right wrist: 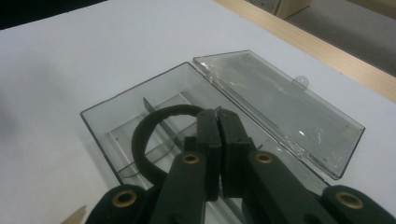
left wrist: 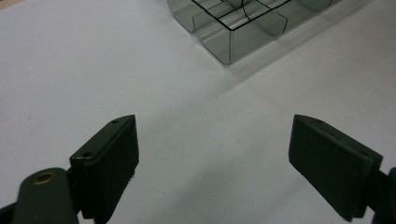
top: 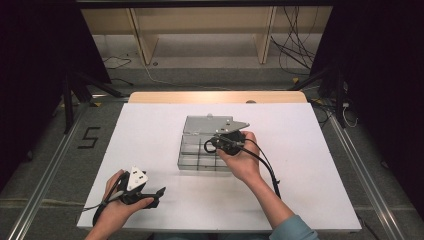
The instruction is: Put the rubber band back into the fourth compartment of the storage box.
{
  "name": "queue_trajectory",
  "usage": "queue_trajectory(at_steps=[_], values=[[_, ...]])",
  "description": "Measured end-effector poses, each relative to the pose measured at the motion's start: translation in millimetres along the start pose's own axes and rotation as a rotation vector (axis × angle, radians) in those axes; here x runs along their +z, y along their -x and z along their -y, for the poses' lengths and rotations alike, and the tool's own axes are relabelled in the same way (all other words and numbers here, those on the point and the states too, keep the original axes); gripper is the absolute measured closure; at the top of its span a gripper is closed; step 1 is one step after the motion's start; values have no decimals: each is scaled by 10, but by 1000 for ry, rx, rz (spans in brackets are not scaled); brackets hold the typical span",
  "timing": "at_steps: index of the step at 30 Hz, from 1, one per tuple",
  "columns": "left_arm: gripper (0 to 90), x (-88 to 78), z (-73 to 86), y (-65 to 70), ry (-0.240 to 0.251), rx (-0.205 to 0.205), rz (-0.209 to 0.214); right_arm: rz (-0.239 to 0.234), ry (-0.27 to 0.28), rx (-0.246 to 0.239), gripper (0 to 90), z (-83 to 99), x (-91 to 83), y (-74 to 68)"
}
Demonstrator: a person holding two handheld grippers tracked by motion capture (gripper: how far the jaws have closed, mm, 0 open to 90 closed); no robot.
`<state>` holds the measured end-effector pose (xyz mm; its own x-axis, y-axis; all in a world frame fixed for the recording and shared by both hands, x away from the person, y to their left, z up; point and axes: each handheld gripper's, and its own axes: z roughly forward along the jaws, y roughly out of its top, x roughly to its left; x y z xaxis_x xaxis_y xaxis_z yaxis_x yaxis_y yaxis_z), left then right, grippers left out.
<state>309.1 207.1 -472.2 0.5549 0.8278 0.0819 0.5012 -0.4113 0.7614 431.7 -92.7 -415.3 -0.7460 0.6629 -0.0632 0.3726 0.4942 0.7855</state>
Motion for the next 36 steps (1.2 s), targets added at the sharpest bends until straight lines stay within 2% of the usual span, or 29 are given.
queue_trajectory(at_steps=[36], values=[[161, 14, -1, -8, 1, -1, 0, -7, 3, 2, 891, -111, 146, -71]])
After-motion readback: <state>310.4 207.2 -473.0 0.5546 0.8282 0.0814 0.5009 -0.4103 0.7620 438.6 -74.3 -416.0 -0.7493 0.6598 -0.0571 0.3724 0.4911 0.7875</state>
